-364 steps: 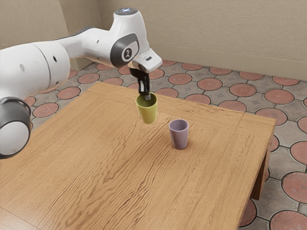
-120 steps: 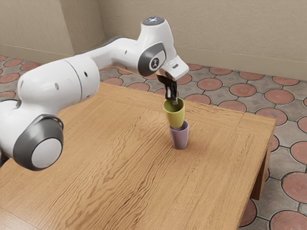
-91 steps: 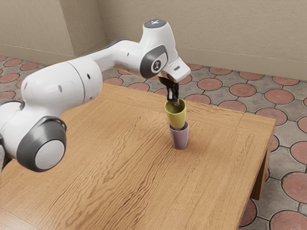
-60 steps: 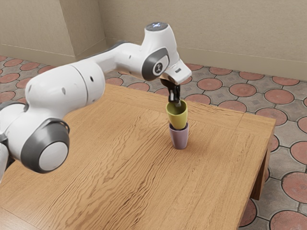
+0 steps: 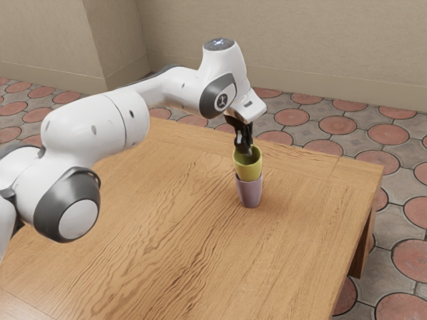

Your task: Place the left cup onto the right cup

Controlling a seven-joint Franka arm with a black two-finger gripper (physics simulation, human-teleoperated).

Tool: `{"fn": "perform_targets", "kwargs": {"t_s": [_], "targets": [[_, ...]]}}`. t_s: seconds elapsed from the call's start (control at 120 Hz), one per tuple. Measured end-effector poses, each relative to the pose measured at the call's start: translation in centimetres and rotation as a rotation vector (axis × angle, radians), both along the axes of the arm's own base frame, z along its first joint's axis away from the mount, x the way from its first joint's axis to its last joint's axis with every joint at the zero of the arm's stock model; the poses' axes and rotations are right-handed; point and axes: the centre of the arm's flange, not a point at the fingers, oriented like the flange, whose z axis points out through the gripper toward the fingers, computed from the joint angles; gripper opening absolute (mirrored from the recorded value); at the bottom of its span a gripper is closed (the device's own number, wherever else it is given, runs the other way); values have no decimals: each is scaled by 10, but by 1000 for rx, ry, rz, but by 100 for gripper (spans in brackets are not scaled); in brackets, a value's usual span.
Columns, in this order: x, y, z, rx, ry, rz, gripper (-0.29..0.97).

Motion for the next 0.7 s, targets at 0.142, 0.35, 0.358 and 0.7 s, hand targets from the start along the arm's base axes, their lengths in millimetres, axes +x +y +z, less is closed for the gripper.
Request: {"fn": "perform_targets", "kwargs": {"t_s": [0.142, 0.35, 0.358, 0.7], "targets": [[0, 0, 1, -2, 0, -11, 46], [-3, 0, 9, -1, 0, -27, 60], [-3, 0, 10, -1, 0, -27, 60], [-16, 10, 48, 13, 14, -34, 66]]}}
